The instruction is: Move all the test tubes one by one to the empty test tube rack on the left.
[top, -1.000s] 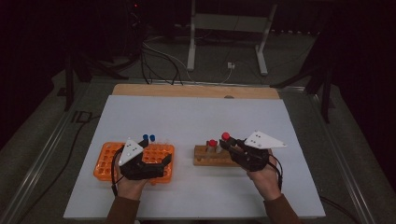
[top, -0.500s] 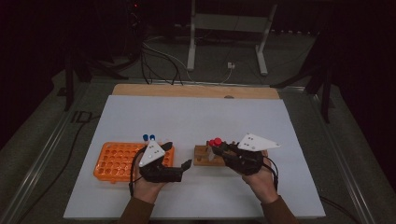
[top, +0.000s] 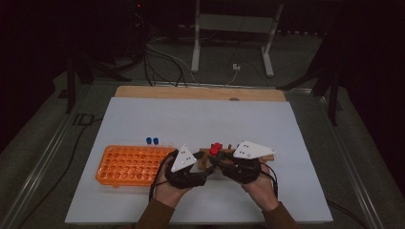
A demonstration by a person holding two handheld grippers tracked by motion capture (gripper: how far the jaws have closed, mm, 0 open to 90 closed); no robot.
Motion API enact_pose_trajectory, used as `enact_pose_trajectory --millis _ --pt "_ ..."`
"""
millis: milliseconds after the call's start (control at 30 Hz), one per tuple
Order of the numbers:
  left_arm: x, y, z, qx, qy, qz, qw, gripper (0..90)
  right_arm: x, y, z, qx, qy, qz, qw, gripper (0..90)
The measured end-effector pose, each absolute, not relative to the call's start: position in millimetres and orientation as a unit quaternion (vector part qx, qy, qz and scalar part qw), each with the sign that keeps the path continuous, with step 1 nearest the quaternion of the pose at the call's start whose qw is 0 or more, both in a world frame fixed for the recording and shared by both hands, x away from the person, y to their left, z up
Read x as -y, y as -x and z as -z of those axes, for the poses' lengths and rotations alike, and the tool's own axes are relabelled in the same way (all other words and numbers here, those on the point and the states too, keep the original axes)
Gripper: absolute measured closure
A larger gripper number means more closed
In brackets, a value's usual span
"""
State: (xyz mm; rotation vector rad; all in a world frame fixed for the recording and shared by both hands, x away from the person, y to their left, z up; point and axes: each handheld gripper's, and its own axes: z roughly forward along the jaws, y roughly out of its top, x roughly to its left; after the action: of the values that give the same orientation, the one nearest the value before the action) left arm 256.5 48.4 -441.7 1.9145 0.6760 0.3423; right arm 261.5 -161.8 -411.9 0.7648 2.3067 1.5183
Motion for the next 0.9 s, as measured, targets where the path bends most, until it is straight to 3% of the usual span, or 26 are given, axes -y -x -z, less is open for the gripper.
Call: enact_pose_trajectory --millis 233,367,533,900 --pt "-48 -255 443 -0.266 -0.812 -0.14 0.501 72.8 159 -261 413 -0.801 -0.259 -0.524 0.132 74.9" --pt "-47 -254 443 -0.262 -0.813 -0.144 0.5 75.0 159 -261 413 -0.801 -0.258 -0.525 0.128 73.2" --pt "-53 -256 443 -0.274 -0.806 -0.147 0.504 75.2 165 -261 410 -0.793 -0.247 -0.544 0.118 53.8" --pt "-82 -259 441 -0.297 -0.795 -0.151 0.507 75.2 175 -263 406 -0.788 -0.264 -0.538 0.139 23.0"
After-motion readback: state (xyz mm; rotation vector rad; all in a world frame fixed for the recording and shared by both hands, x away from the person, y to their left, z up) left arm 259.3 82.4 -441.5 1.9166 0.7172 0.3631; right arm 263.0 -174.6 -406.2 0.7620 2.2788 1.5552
